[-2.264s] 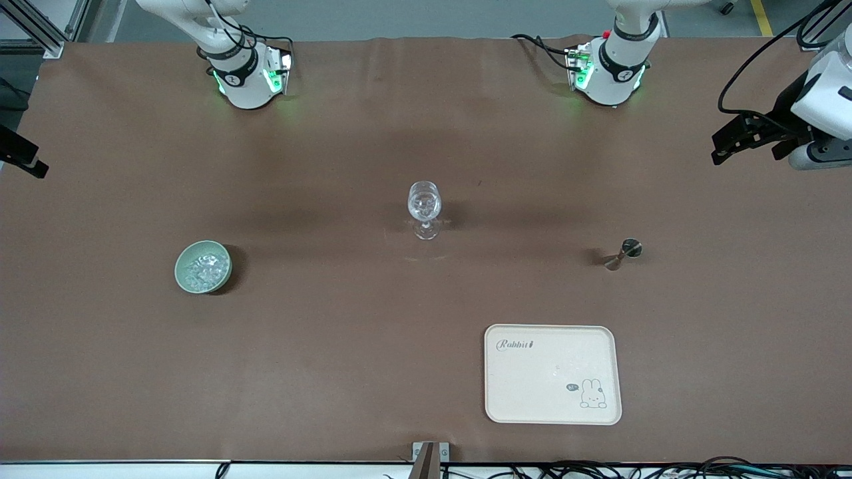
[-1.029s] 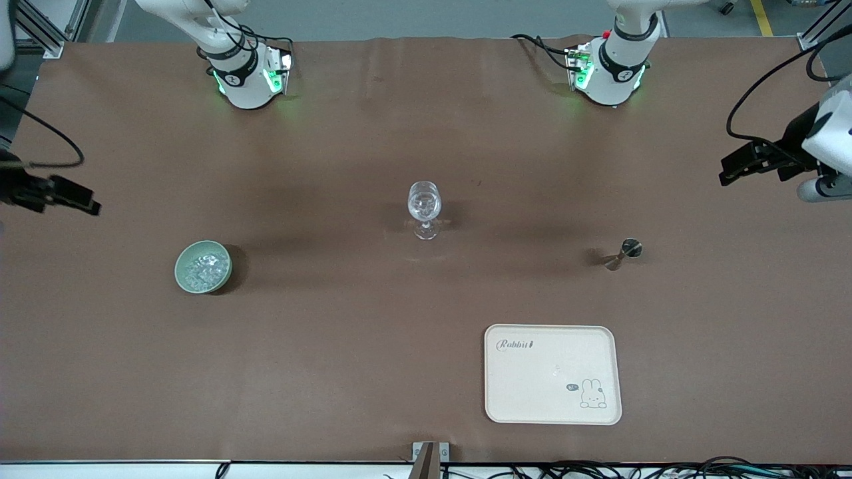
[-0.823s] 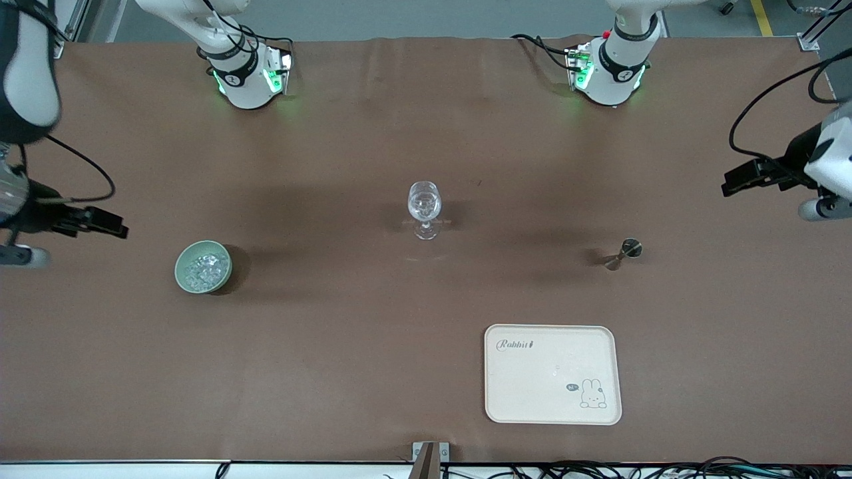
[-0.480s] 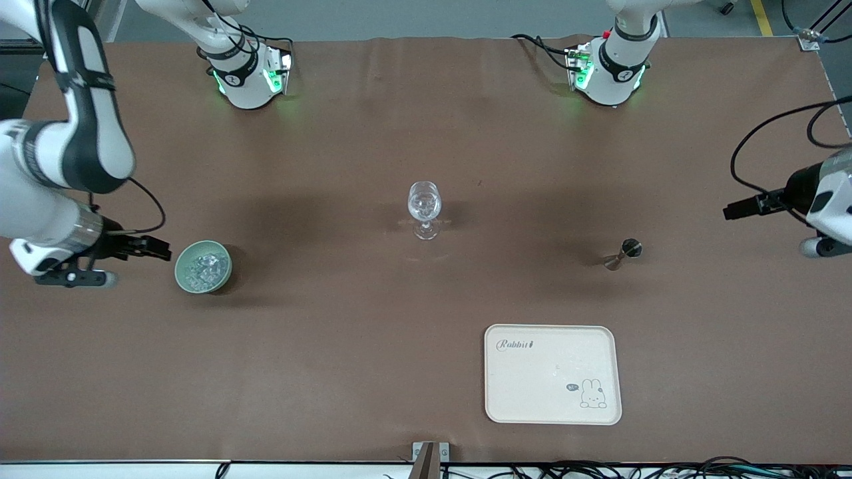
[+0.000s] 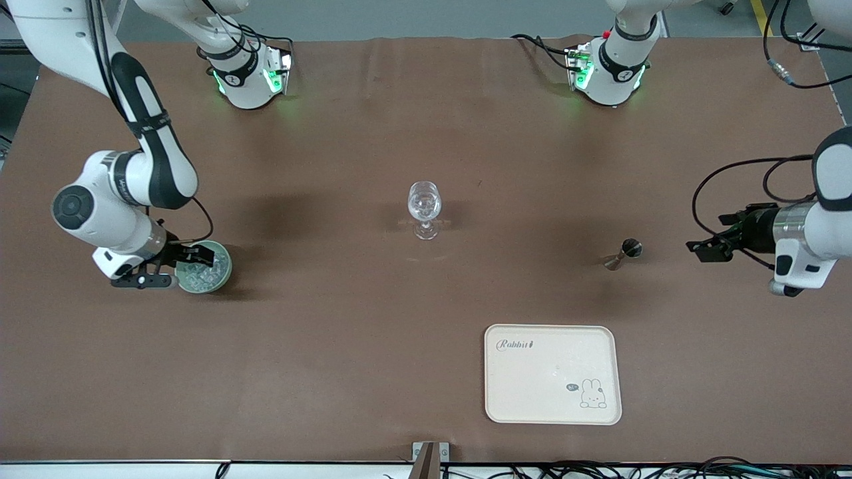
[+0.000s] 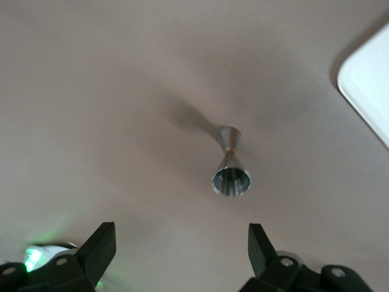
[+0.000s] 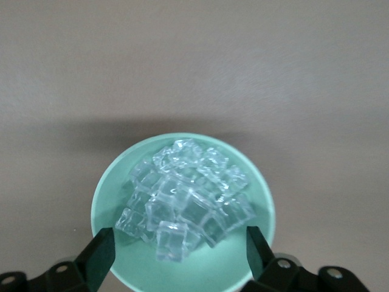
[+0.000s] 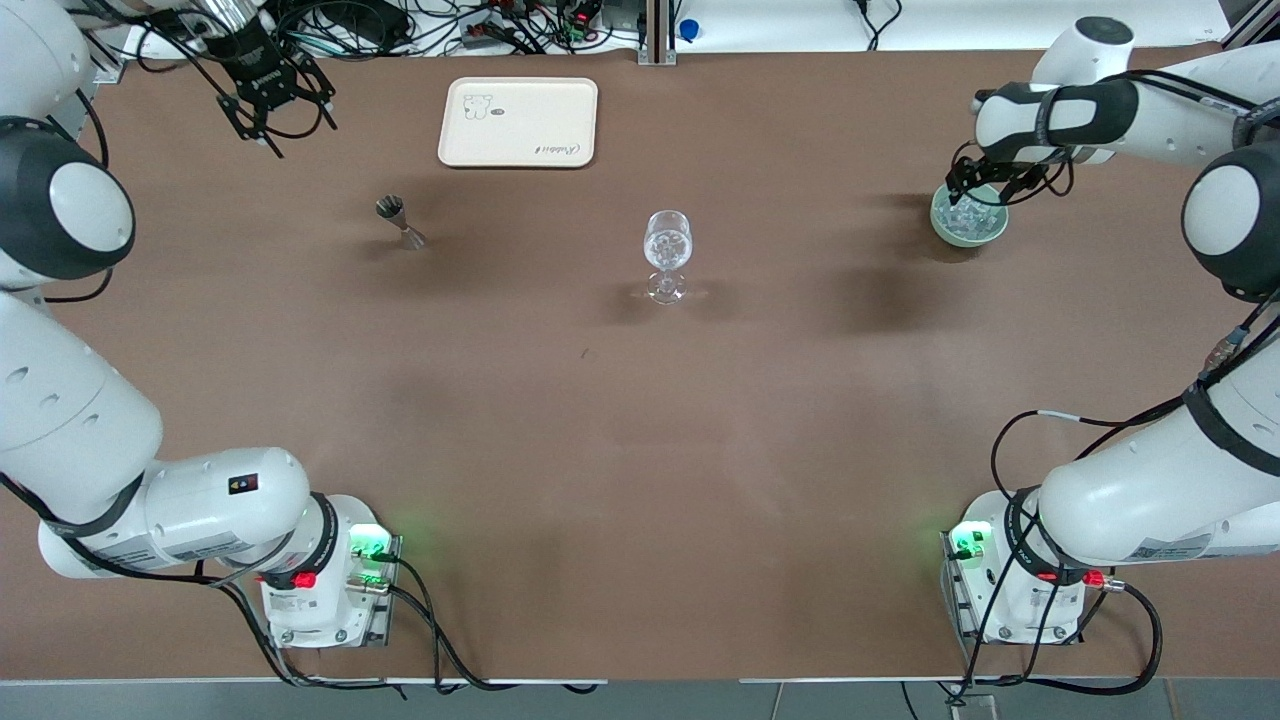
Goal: Pour wine and add ice with both arms
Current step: 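Grasp an ice cube with the right gripper while the left gripper grasps the jigger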
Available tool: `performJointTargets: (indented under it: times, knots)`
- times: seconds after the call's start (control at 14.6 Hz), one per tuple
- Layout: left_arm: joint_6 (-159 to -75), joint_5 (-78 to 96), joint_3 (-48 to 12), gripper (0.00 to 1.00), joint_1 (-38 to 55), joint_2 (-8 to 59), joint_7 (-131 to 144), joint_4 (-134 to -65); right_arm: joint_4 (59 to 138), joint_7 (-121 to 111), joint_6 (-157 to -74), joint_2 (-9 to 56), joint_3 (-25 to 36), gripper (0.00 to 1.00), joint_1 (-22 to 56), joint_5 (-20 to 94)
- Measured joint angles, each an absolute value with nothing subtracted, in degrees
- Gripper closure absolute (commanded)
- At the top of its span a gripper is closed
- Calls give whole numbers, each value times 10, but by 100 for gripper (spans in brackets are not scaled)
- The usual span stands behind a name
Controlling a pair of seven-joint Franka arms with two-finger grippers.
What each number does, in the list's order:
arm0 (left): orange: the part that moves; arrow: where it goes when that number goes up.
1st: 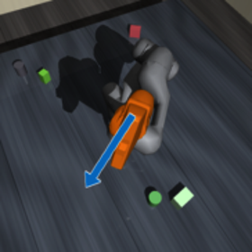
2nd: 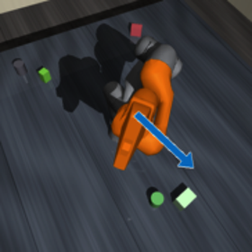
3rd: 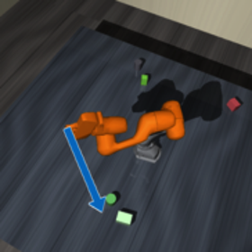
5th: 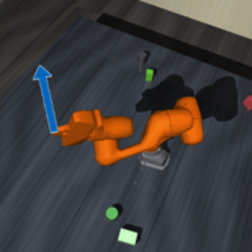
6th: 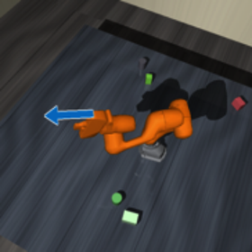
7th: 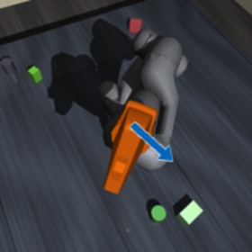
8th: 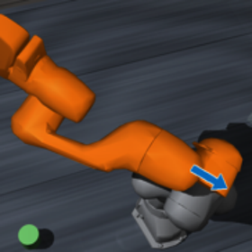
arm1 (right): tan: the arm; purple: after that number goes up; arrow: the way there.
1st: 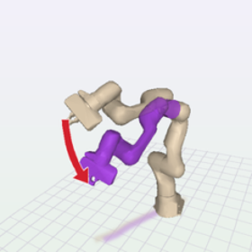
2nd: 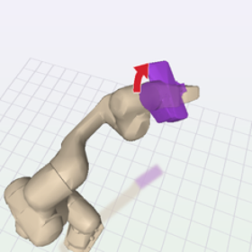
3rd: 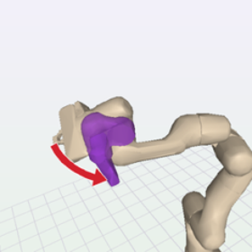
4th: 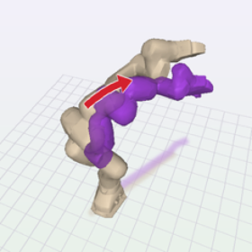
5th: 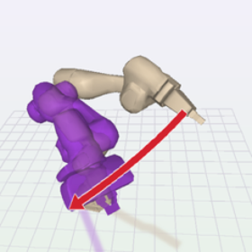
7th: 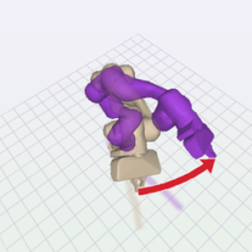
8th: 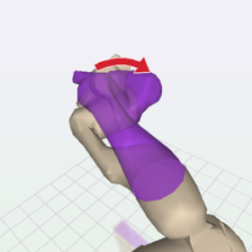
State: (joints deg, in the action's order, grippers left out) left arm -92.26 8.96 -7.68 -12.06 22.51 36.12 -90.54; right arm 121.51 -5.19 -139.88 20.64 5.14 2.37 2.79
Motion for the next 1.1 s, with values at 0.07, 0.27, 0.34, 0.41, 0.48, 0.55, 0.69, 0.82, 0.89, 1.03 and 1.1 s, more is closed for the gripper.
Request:
performJointTargets:
  times: [0.07, 0.27, 0.34, 0.41, 0.48, 0.55, 0.69, 0.82, 0.89, 1.03, 1.1]
  knots:
    - [-926, 108, -76, 3, -130, 240, 375, -905, 1215, -52, -1400, 211, 51, 24, 26, 28]
    - [-928, 159, -76, 3, -156, 286, 401, -904, 1216, -52, -1400, 213, 52, 43, 26, 28]
    - [-930, 175, -76, 3, -163, 299, 411, -904, 1216, -52, -1399, 214, 53, 43, 25, 28]
    - [-934, 190, -76, 3, -169, 311, 418, -903, 1217, -52, -1399, 214, 53, 43, 25, 28]
    - [-935, 207, -76, 3, -175, 322, 422, -903, 1218, -52, -1399, 214, 53, 43, 25, 28]
    - [-936, 226, -76, 3, -180, 334, 425, -903, 1218, -52, -1399, 214, 53, 44, 25, 28]
    - [-940, 267, -76, 4, -189, 358, 427, -902, 1219, -52, -1399, 215, 53, 48, 25, 28]
    - [-953, 298, -76, 6, -195, 383, 426, -902, 1220, -52, -1399, 215, 54, 49, 25, 28]
    - [-958, 310, -76, 10, -196, 392, 426, -902, 1220, -52, -1399, 216, 54, 49, 25, 28]
    - [-962, 327, -77, 15, -196, 406, 426, -901, 1221, -52, -1400, 217, 54, 49, 25, 28]
    - [-962, 336, -77, 17, -196, 411, 426, -901, 1221, -52, -1400, 217, 54, 49, 25, 28]
